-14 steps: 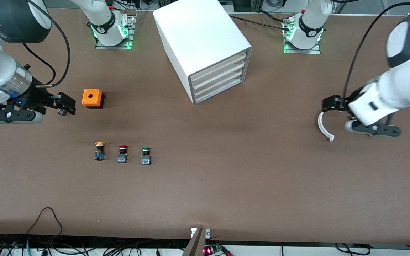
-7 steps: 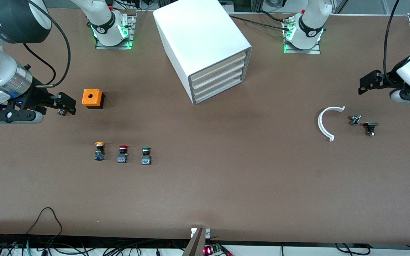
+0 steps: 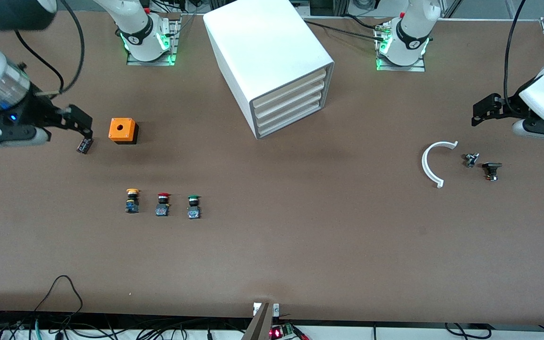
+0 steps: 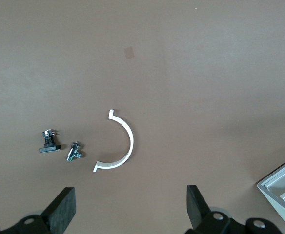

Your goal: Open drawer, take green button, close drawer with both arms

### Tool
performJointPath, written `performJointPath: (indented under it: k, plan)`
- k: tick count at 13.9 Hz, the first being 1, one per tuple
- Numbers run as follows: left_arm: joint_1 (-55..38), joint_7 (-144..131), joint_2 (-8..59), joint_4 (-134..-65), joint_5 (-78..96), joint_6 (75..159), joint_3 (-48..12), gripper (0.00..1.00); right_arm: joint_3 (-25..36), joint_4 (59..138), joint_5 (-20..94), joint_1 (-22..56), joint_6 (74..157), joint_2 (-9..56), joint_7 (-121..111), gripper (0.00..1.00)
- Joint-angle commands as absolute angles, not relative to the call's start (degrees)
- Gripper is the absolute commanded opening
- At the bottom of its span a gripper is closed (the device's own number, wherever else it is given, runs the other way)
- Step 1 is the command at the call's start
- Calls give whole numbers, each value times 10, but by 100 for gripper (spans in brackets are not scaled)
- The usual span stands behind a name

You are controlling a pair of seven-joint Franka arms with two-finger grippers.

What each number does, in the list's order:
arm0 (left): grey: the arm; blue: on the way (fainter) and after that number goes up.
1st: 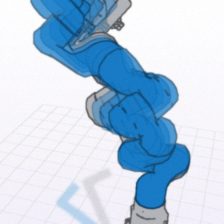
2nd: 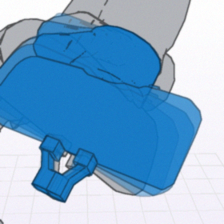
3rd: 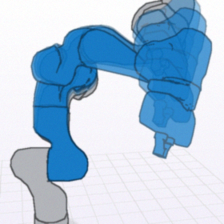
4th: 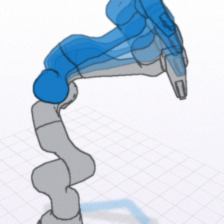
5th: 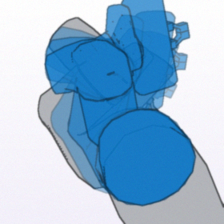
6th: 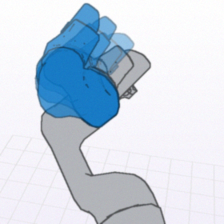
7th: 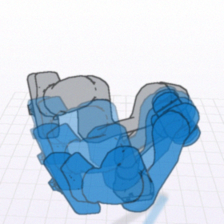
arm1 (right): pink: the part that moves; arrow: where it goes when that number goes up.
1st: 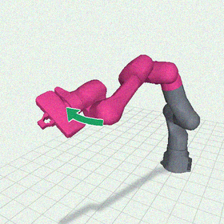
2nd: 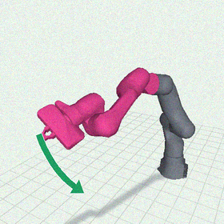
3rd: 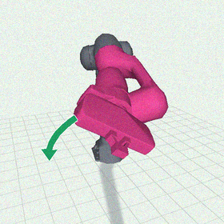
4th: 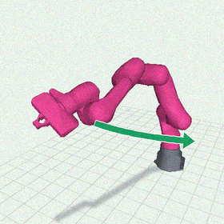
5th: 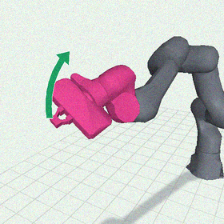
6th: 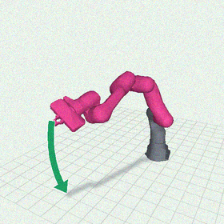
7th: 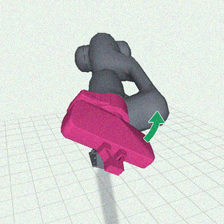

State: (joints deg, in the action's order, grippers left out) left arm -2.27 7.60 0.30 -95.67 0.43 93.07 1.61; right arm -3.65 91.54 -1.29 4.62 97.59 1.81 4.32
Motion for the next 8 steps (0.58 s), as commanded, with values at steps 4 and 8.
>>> performJointPath:
  k: [4, 8]
  plan:
    - [-27, 68, 5, -948, -13, 930, 18, 100, -40, 970, -11, 38, 974, -40, 33, 100]
    - [-27, 67, 5, -948, -13, 925, 18, 100, -27, 964, -11, 37, 949, -32, 33, 100]
